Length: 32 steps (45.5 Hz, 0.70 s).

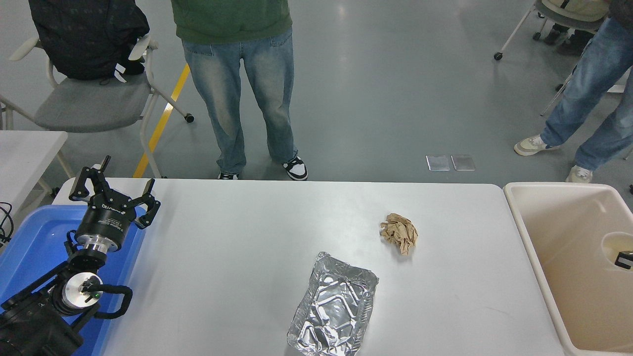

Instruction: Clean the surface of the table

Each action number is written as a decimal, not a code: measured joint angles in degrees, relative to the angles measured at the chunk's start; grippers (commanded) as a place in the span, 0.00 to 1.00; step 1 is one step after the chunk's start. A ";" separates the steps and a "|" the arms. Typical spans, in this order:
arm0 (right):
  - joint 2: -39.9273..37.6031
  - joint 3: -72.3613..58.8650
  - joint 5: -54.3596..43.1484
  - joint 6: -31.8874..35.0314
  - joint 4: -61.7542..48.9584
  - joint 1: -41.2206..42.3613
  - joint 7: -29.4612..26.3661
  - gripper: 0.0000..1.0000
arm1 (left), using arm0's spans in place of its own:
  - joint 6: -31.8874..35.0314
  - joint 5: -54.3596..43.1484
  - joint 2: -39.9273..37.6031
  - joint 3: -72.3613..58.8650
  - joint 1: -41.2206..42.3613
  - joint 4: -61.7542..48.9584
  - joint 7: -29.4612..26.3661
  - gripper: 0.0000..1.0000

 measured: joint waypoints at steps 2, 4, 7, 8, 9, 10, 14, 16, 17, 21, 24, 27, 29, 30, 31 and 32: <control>-0.01 0.06 0.11 0.01 -0.12 -0.18 -0.01 1.00 | 0.00 0.00 0.00 0.00 0.00 0.00 0.00 0.99; -0.03 0.22 0.43 0.00 -0.23 -0.35 -0.02 1.00 | 0.00 0.00 0.00 0.00 0.00 0.00 0.00 0.99; -0.06 0.38 1.53 -0.12 -0.52 -0.46 -0.04 1.00 | 0.00 0.00 0.00 0.00 0.00 0.00 0.00 0.99; -0.07 0.43 2.08 -0.15 -0.66 -0.48 -0.05 1.00 | 0.00 0.00 0.00 0.00 0.00 0.00 0.00 0.99; -0.06 0.49 3.06 -0.18 -0.86 -0.49 -0.05 1.00 | 0.00 0.00 0.00 0.00 0.00 0.00 0.00 0.99; -0.06 0.54 3.72 -0.19 -1.01 -0.49 -0.05 1.00 | 0.00 0.00 0.00 0.00 0.00 0.00 0.00 0.99; 0.15 0.64 8.14 -0.24 -1.63 -0.37 -0.07 1.00 | 0.00 0.00 0.00 0.00 0.00 0.00 0.00 0.99; 0.25 0.73 11.97 -0.18 -1.98 0.38 -0.07 1.00 | 0.00 0.01 0.00 0.00 0.00 0.00 0.00 0.99; 0.27 0.74 12.84 -0.13 -2.06 0.58 -0.06 1.00 | 0.00 0.01 0.00 0.00 0.00 0.00 0.00 0.99; 0.66 0.89 17.56 0.36 -2.17 1.71 -0.01 1.00 | 0.00 0.01 0.00 0.00 0.00 0.00 0.00 0.99; 1.18 2.30 23.74 1.16 -2.47 3.20 0.01 1.00 | 0.00 -0.01 0.00 0.00 0.00 0.00 0.00 0.99; 1.85 3.97 26.80 1.51 -2.51 4.13 0.01 1.00 | 0.00 0.00 0.00 0.00 0.01 0.00 0.00 0.99; 2.41 5.19 28.86 1.81 -2.54 5.04 0.14 1.00 | 0.00 0.01 0.00 0.00 0.01 -0.01 0.00 0.99; 2.67 5.92 30.18 2.02 -2.61 5.52 0.15 1.00 | 0.00 0.01 0.00 0.00 0.01 -0.01 0.00 0.99; 2.81 6.36 30.94 2.14 -2.69 5.79 0.15 1.00 | 0.00 -0.01 0.00 0.00 0.01 -0.01 0.00 0.99; 2.96 6.74 31.65 2.27 -2.74 6.09 0.16 1.00 | 0.00 0.00 0.00 0.00 0.01 -0.01 0.00 0.99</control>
